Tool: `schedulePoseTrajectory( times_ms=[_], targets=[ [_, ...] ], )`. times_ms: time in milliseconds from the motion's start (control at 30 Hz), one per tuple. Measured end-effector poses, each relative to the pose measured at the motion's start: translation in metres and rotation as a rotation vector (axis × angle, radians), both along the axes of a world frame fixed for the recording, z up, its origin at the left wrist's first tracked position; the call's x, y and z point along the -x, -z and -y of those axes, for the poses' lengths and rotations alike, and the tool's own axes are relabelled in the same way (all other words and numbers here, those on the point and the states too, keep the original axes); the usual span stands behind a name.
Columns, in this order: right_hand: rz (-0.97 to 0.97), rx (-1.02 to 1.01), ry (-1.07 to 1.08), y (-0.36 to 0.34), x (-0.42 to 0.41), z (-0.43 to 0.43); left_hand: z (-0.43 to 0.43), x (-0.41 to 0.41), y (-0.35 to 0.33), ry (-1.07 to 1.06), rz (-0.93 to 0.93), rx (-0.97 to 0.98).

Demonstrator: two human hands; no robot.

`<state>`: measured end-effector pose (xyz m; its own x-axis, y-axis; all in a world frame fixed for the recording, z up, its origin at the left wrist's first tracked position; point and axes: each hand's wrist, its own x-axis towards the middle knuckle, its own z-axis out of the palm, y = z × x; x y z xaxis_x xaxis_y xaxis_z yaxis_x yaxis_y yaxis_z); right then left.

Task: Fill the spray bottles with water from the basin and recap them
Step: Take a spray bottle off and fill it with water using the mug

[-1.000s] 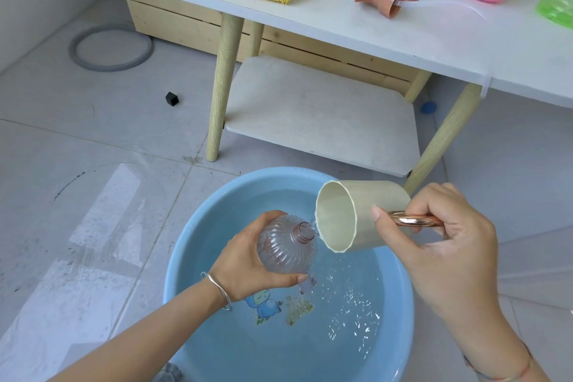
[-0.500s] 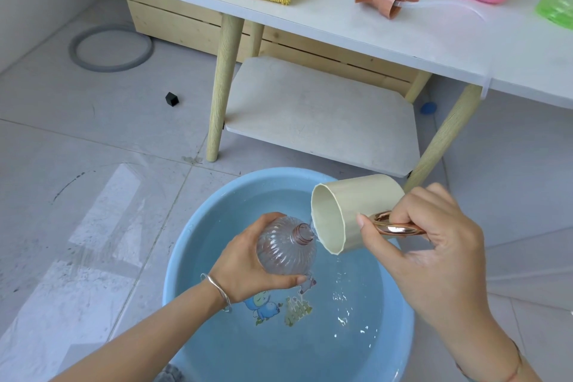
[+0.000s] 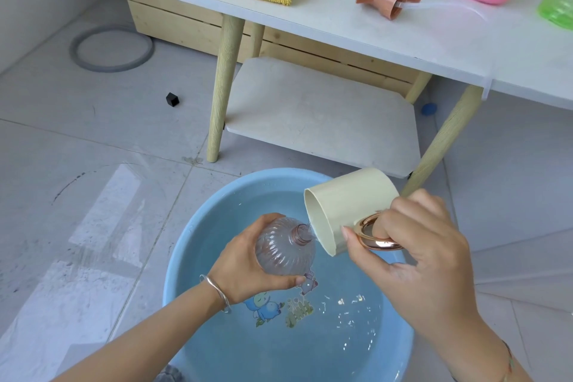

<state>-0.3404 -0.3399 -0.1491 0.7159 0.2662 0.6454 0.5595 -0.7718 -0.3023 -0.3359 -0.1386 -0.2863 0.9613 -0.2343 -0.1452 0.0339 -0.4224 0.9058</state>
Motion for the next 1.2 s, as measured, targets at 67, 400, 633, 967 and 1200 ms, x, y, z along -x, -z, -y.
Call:
schedulePoseTrajectory(
  times_ms=[67,400,633,967,1200],
  targets=[
    [0.021,0.031,-0.018,0.002,0.000,0.000,0.000,0.000,0.001,0.003,0.001,0.000],
    [-0.004,-0.042,0.004,0.009,0.001,0.002,0.000,0.000,-0.001,0.000,0.010,0.006],
    [-0.347,-0.507,0.254,0.034,0.002,0.025,-0.007,0.000,0.001,-0.046,0.011,0.027],
    [-0.486,-0.180,0.228,0.117,0.008,0.037,-0.025,-0.006,0.001,-0.160,0.031,0.055],
    [-0.533,-0.028,0.196,0.141,0.008,0.038,-0.028,-0.012,-0.002,-0.194,0.055,0.075]
  ],
)
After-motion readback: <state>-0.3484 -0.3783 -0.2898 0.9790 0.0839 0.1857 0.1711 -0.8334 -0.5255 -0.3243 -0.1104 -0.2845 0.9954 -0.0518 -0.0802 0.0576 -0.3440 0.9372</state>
